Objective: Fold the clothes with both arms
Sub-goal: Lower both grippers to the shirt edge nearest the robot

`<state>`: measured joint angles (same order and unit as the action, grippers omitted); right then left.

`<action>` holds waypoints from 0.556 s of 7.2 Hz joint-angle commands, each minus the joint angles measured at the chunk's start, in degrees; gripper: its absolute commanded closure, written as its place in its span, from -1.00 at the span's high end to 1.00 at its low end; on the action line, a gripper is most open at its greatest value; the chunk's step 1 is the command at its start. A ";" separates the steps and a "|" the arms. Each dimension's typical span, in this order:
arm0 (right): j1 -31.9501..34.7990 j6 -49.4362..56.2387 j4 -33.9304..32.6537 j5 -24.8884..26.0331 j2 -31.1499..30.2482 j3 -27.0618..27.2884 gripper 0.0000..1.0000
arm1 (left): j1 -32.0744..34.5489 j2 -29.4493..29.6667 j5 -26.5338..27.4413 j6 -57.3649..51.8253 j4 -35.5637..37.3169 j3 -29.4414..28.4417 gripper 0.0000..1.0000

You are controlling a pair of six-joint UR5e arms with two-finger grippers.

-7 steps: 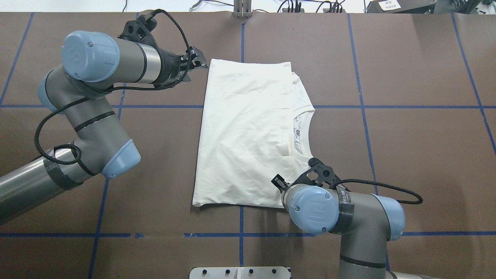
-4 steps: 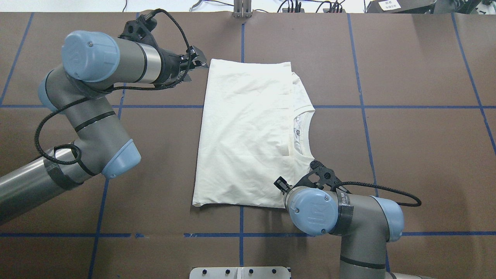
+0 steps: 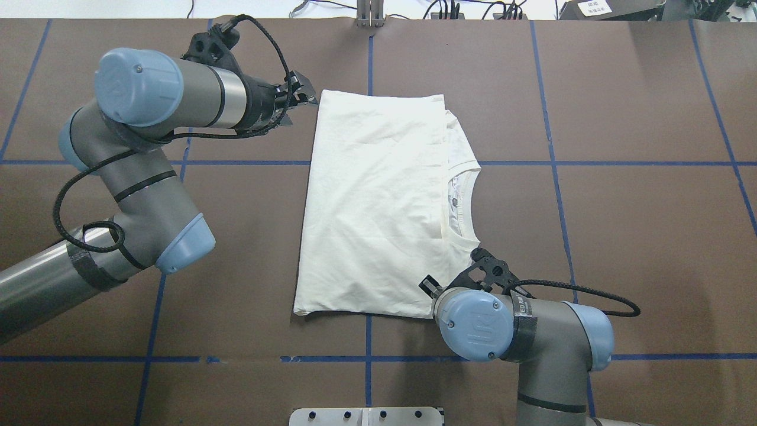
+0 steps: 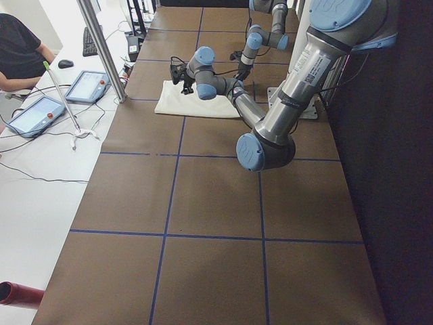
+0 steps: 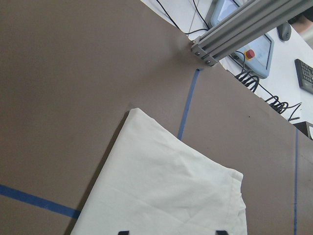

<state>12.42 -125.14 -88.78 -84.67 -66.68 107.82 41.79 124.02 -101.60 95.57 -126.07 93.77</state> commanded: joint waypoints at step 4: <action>0.32 0.69 0.01 -0.75 -1.43 5.02 -1.00 | -5.71 -7.79 0.35 3.83 2.48 11.73 0.35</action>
<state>12.69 -124.54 -88.81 -85.27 -67.19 111.08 39.84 120.60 -101.52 98.40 -125.27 99.48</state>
